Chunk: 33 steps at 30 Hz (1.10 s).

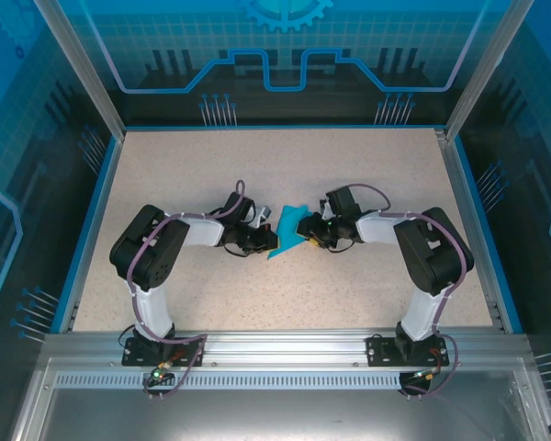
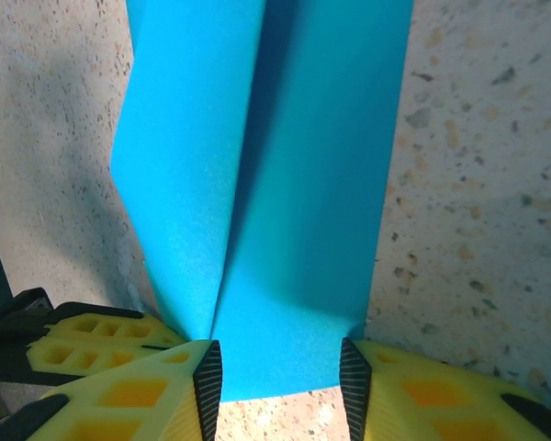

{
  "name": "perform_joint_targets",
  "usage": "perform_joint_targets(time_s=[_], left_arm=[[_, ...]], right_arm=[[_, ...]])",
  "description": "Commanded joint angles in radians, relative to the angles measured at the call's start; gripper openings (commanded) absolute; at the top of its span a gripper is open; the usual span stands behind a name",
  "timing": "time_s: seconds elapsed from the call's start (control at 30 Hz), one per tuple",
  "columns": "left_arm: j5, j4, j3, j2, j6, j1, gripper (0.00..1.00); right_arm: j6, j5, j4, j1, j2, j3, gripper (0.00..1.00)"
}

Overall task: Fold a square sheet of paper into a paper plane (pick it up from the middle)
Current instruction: Turn over the paper at the center of the table.

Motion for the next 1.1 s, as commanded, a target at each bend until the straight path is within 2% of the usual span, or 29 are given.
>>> perform_joint_targets(time_s=[0.0, 0.13, 0.37, 0.77, 0.9, 1.07], left_arm=[[-0.075, -0.194, -0.033, 0.034, 0.029, -0.006, 0.00], [-0.076, -0.193, -0.033, 0.035, 0.028, -0.006, 0.00], [-0.067, -0.194, -0.023, 0.039, 0.025, -0.006, 0.00], [-0.045, -0.197, -0.019, 0.026, 0.022, -0.006, 0.01], [-0.041, -0.197, -0.020, 0.008, 0.017, -0.006, 0.00], [-0.059, -0.206, -0.014, -0.017, 0.004, -0.006, 0.01]], right_arm=[[0.032, 0.067, -0.026, 0.013, -0.039, -0.042, 0.42], [0.024, 0.078, -0.064, 0.018, -0.039, -0.022, 0.43], [0.078, 0.014, 0.045, 0.036, 0.031, -0.022, 0.42], [0.130, -0.004, 0.137, 0.054, 0.035, 0.023, 0.40], [0.123, 0.001, 0.144, 0.050, 0.047, 0.041, 0.41], [0.081, 0.064, 0.055, 0.045, 0.021, 0.041, 0.41]])
